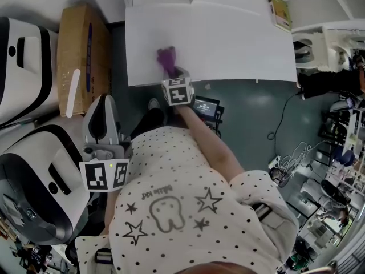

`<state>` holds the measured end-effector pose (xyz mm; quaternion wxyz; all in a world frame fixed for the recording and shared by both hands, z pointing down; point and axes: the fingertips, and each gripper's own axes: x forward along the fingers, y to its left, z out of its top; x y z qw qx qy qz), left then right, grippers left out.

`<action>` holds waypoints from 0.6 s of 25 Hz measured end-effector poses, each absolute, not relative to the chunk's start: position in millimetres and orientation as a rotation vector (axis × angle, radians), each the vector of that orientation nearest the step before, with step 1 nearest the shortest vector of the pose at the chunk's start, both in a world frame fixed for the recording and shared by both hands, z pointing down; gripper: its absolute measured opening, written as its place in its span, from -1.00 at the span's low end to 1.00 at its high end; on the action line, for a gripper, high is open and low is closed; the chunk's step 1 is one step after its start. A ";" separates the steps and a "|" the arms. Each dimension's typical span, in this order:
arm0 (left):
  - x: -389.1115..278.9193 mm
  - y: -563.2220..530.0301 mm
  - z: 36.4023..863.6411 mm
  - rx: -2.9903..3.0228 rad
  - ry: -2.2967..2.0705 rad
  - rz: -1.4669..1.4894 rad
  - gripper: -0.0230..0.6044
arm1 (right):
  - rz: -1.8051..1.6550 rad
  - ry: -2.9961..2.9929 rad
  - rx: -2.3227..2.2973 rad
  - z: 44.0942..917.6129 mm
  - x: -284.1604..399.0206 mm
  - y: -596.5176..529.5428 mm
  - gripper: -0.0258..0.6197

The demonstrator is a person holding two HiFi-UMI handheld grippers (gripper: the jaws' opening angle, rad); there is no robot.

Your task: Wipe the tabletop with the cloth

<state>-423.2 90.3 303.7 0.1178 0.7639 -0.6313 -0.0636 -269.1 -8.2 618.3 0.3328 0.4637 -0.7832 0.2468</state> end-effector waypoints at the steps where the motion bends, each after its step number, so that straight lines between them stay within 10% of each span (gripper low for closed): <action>1: -425.3 91.0 304.0 2.232 -1.852 -0.187 -0.94 | 0.647 -2.049 1.208 617.6 -272.2 -7.8 -0.73; 15: -446.2 94.2 302.5 2.217 -1.888 -0.205 -0.94 | 0.616 -2.081 1.128 626.1 -305.5 -1.6 -0.73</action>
